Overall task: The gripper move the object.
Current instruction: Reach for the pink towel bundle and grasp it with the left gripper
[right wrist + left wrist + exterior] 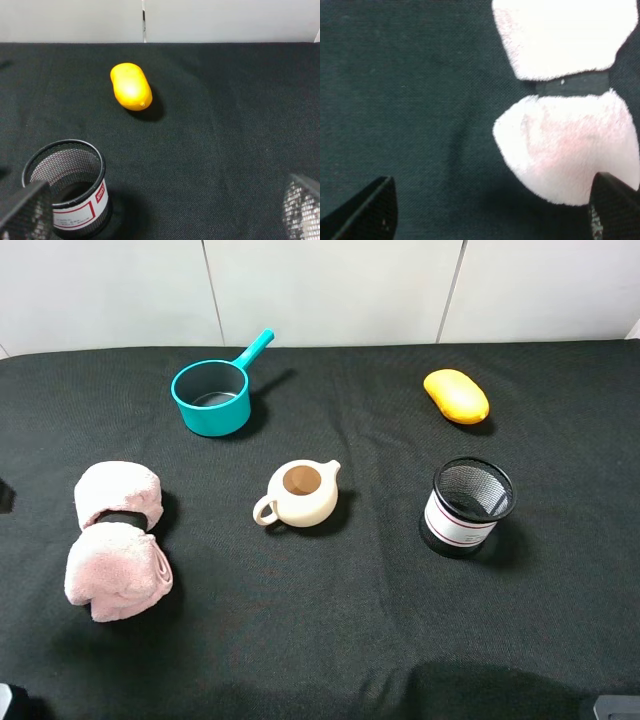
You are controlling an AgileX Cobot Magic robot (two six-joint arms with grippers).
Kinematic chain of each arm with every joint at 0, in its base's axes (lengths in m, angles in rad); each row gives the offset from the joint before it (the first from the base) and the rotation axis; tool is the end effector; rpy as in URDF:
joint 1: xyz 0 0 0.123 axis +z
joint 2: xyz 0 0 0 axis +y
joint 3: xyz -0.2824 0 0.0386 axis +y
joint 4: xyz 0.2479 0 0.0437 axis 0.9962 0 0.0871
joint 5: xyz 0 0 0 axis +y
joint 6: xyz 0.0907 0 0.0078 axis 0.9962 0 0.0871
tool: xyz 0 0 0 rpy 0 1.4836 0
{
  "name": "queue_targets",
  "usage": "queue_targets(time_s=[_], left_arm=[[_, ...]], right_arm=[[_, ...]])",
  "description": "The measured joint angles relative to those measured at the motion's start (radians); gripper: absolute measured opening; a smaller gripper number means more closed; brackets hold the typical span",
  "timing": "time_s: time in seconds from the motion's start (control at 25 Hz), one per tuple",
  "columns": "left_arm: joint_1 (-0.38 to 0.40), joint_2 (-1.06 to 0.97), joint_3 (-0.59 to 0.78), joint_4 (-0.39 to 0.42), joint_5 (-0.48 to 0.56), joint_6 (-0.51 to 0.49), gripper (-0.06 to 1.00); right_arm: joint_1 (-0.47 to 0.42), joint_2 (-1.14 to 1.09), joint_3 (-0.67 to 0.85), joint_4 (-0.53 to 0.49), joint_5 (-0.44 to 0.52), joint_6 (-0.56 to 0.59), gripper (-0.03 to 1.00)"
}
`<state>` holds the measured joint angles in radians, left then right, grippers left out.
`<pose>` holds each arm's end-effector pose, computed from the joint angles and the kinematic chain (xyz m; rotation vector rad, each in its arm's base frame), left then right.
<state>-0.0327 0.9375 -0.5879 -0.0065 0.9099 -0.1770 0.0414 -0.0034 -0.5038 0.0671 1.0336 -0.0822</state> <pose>0.1470 -0.0053 0.2457 -0.2019 2.7377 -0.0661 -0.0050 0.0050 0.2806 -0.1263 2.0047 0.0538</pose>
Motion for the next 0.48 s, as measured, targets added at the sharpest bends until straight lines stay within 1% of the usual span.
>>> queue_targets(time_s=[0.36, 0.48], left_arm=[[0.000, 0.156, 0.000, -0.016, -0.090, -0.071, 0.76], [0.000, 0.190, 0.000, -0.016, -0.117, -0.079, 0.76]], right_arm=[[0.000, 0.000, 0.000, 0.000, 0.000, 0.000, 0.69], [0.000, 0.000, 0.000, 0.000, 0.000, 0.000, 0.69]])
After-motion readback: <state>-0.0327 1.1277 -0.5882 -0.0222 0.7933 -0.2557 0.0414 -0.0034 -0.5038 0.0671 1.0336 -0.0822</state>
